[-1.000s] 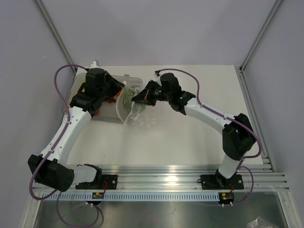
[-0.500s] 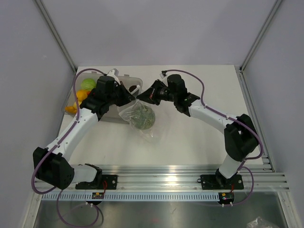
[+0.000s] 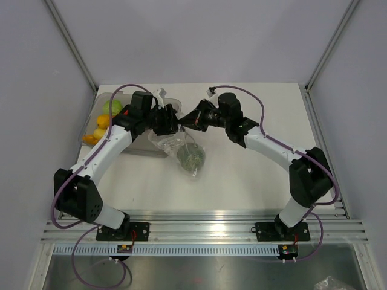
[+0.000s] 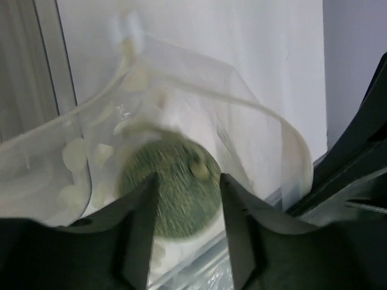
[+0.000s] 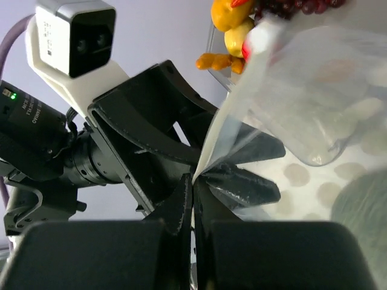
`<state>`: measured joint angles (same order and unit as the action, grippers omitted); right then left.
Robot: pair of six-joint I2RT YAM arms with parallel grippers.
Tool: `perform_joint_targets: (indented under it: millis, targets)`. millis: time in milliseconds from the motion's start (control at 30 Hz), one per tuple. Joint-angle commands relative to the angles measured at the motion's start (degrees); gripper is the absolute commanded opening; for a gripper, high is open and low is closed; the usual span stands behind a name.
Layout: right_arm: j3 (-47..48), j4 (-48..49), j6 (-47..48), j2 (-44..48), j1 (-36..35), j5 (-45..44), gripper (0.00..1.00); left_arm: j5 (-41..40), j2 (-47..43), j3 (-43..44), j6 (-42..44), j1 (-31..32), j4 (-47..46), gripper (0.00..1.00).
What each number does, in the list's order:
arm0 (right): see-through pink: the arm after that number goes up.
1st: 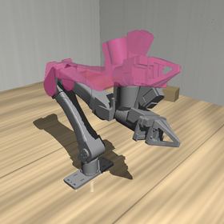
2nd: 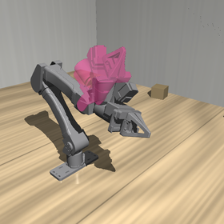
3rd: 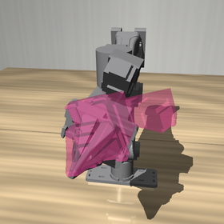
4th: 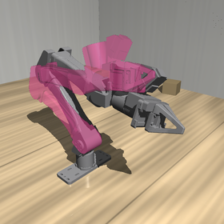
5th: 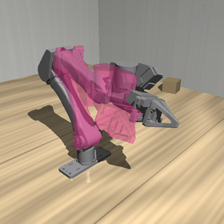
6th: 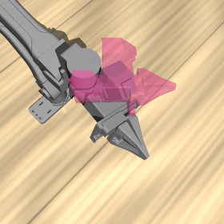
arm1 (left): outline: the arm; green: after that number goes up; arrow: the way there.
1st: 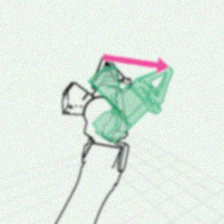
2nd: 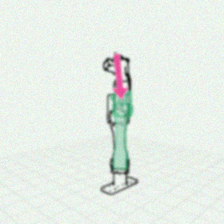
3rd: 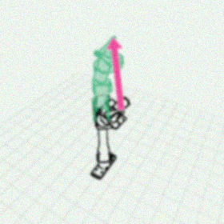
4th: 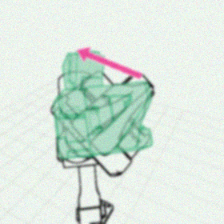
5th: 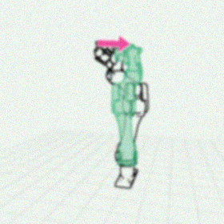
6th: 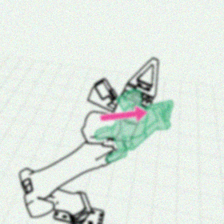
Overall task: Place the food in the zip-top bag and seal the zipper
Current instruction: Place the fake fruit in the zipper food storage bag.
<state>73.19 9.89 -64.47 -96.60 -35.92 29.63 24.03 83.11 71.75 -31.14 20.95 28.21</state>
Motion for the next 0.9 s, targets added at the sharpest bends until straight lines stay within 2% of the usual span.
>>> perform_joint_targets:
  millis: [0,67,167,267,300,500,533,600,733,767,800,833,867]
  targets:
    - [-1.4,4.5,2.1,3.5,-0.9,1.7,0.00,5.9,-0.9,6.6,3.6,1.6,1.6,0.55]
    - [-2.4,4.4,2.9,4.2,-0.9,1.6,0.00,5.1,-1.7,10.4,5.3,1.6,5.9,0.66]
    - [-3.1,4.4,3.6,5.0,-0.9,1.5,0.00,5.0,-3.5,13.8,8.8,1.6,10.4,0.64]
    - [-3.1,4.3,4.1,5.0,-0.8,1.7,0.00,4.1,-5.8,15.4,9.9,1.5,13.4,0.51]
    - [-3.1,4.3,4.1,5.0,-0.9,1.7,0.00,3.5,-7.1,15.5,10.0,1.3,13.6,0.39]
    - [-3.3,4.3,4.3,4.3,-0.8,2.0,0.00,2.9,-8.1,14.4,9.4,-1.1,14.9,0.35]
    - [-3.4,4.2,4.4,4.2,-0.8,2.0,0.00,2.6,-8.6,13.9,9.2,-1.5,14.9,0.21]
    - [-3.3,3.9,4.7,4.3,-0.8,2.2,0.00,0.9,-9.7,10.3,7.8,-2.8,13.6,0.00]
    - [-3.0,2.7,5.5,4.4,-0.8,2.4,0.00,-6.6,-13.8,3.5,5.6,-4.5,9.3,0.00]
    - [-2.9,2.6,5.7,4.4,-0.8,2.4,0.00,-7.8,-14.5,2.9,4.7,-4.9,9.0,0.02]
    - [-2.9,2.4,5.7,4.4,-0.8,2.4,0.00,-8.7,-14.6,2.4,4.2,-5.3,9.0,0.20]
    - [-2.8,2.2,5.8,4.3,-0.8,2.4,0.00,-10.0,-14.6,1.6,3.7,-5.7,9.1,0.66]
    - [-2.7,2.2,5.8,4.2,-0.8,2.5,0.00,-12.8,-14.8,1.1,3.3,-5.9,9.3,0.75]
